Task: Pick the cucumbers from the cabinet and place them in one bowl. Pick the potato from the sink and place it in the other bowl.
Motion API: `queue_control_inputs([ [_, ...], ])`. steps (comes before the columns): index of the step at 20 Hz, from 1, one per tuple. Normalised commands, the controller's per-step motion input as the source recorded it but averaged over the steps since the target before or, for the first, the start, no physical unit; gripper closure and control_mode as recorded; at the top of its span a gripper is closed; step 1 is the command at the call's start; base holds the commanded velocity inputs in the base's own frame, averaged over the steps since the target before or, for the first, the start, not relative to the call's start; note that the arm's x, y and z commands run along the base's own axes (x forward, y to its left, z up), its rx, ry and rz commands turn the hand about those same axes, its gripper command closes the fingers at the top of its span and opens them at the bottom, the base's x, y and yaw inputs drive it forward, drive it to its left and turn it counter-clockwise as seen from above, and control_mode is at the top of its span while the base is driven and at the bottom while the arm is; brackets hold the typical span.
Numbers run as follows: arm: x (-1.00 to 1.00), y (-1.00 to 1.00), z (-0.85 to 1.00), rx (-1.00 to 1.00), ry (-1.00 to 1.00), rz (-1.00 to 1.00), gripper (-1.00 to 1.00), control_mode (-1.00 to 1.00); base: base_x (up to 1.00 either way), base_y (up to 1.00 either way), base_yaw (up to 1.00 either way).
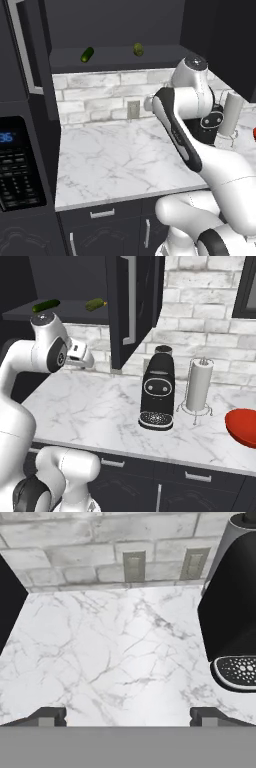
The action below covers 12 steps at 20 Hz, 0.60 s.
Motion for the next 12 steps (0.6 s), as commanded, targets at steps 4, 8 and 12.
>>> queue_control_inputs([
  [4, -0.05, -0.02, 0.57, 0.0, 0.0, 0.0, -1.0, -1.0, 0.0, 0.0, 0.0],
  [8, -0.2, 0.0, 0.64, 0.0, 0.0, 0.0, -1.0, -1.0, 0.0, 0.0, 0.0],
  [12, -0.16, 0.0, 0.53, 0.0, 0.0, 0.0, -1.0, -1.0, 0.0, 0.0, 0.0],
])
